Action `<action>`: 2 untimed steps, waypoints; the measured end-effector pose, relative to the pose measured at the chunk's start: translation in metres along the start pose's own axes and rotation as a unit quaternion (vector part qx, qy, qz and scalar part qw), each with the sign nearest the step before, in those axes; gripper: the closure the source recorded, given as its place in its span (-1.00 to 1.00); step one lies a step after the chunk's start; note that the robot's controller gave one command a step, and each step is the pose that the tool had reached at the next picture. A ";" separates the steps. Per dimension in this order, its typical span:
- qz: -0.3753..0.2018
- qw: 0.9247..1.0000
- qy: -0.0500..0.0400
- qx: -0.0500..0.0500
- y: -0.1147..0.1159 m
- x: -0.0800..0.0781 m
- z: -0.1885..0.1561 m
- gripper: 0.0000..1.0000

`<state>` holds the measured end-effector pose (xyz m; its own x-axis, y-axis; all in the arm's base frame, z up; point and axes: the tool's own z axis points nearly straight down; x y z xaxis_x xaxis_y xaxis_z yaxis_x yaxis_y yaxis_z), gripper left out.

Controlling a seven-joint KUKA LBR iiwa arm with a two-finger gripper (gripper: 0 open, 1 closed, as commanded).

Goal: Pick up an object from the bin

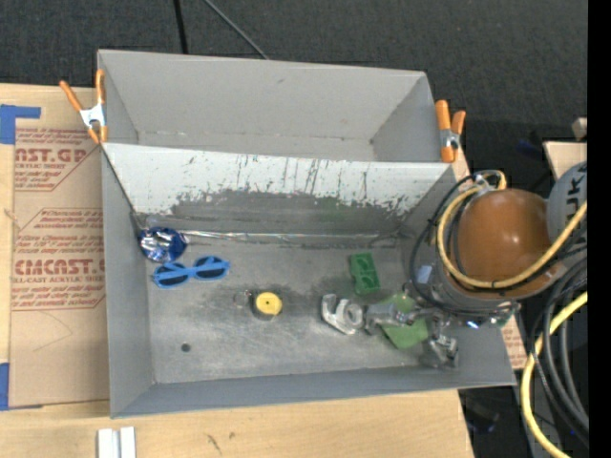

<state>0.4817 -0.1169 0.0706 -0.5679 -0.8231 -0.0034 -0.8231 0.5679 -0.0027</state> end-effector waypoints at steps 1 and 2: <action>0.001 1.000 0.001 -0.002 0.001 0.001 0.001 1.00; 0.000 1.000 -0.002 0.001 0.000 -0.001 0.000 -1.00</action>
Offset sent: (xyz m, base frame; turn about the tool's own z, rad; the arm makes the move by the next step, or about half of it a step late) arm 0.0000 0.0000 0.0000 0.0000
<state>0.4821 -0.1163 0.0702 -0.5684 -0.8227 -0.0066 -0.8227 0.5685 -0.0039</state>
